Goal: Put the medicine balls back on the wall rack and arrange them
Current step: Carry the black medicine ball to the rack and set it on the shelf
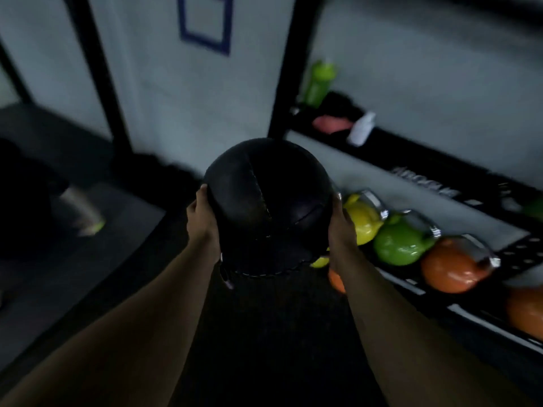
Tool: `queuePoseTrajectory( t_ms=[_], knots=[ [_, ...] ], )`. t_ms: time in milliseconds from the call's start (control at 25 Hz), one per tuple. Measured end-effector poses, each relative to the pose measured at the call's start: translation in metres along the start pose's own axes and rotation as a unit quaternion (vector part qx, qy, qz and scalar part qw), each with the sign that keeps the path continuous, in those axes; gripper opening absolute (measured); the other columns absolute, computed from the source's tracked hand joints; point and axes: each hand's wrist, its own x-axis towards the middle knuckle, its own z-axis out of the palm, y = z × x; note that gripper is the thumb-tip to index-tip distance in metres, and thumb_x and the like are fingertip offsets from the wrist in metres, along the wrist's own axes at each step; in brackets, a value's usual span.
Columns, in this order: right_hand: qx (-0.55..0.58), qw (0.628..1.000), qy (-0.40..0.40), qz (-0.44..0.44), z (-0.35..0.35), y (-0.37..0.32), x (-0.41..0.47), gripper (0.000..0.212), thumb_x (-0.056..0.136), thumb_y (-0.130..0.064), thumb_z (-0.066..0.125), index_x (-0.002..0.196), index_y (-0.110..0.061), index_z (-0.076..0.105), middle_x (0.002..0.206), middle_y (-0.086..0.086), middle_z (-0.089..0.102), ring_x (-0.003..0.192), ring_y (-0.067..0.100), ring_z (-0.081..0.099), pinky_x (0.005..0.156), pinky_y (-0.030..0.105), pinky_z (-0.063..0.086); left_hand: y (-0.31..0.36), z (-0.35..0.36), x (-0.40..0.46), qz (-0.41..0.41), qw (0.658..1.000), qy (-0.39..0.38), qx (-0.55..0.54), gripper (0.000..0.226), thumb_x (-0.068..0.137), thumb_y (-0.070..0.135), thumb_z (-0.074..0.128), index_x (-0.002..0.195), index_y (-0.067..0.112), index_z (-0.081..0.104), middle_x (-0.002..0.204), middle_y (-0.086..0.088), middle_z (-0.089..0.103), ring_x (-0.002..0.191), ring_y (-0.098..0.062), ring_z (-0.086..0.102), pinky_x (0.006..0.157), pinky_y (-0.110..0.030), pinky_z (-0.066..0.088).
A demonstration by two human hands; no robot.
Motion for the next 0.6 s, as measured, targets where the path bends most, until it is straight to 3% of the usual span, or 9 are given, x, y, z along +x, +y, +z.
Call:
queuePoseTrajectory(
  t_ms=[160, 320, 480, 600],
  knots=[
    [0.081, 0.984, 0.104, -0.122, -0.109, -0.134, -0.027, 0.067, 0.092, -0.074, 0.044, 0.137, -0.029, 0.065, 0.142, 0.006, 0.065, 0.132, 0.032, 0.059, 0.114, 0.047, 0.045, 0.093, 0.147, -0.073, 0.114, 0.981, -0.150, 0.036, 0.091, 0.080, 0.075, 0.050, 0.149, 0.017, 0.052, 0.153, -0.013, 0.056, 0.142, -0.037, 0.053, 0.120, -0.054, 0.040],
    [0.155, 0.948, 0.174, -0.216, -0.225, -0.240, -0.060, 0.076, 0.088, -0.080, 0.042, 0.142, -0.030, 0.060, 0.143, 0.005, 0.064, 0.130, 0.029, 0.059, 0.116, 0.050, 0.045, 0.151, 0.279, -0.187, 0.154, 0.949, -0.273, -0.026, 0.089, 0.067, 0.078, 0.060, 0.139, 0.026, 0.065, 0.139, -0.010, 0.068, 0.129, -0.035, 0.063, 0.115, -0.049, 0.047],
    [0.176, 0.927, 0.198, -0.266, -0.304, -0.294, -0.077, 0.092, 0.074, -0.091, 0.040, 0.143, -0.032, 0.059, 0.137, -0.001, 0.065, 0.127, 0.026, 0.061, 0.113, 0.048, 0.047, 0.174, 0.362, -0.259, 0.220, 0.918, -0.330, 0.018, 0.112, 0.060, 0.096, 0.048, 0.151, 0.031, 0.051, 0.156, -0.004, 0.054, 0.145, -0.032, 0.049, 0.122, -0.053, 0.036],
    [0.193, 0.914, 0.194, -0.300, -0.356, -0.319, -0.074, 0.083, 0.081, -0.088, 0.040, 0.145, -0.037, 0.053, 0.132, -0.006, 0.060, 0.123, 0.023, 0.058, 0.101, 0.043, 0.050, 0.170, 0.412, -0.295, 0.240, 0.901, -0.363, -0.010, 0.107, 0.061, 0.092, 0.057, 0.149, 0.031, 0.055, 0.152, -0.006, 0.058, 0.141, -0.034, 0.053, 0.120, -0.053, 0.039]
  ],
)
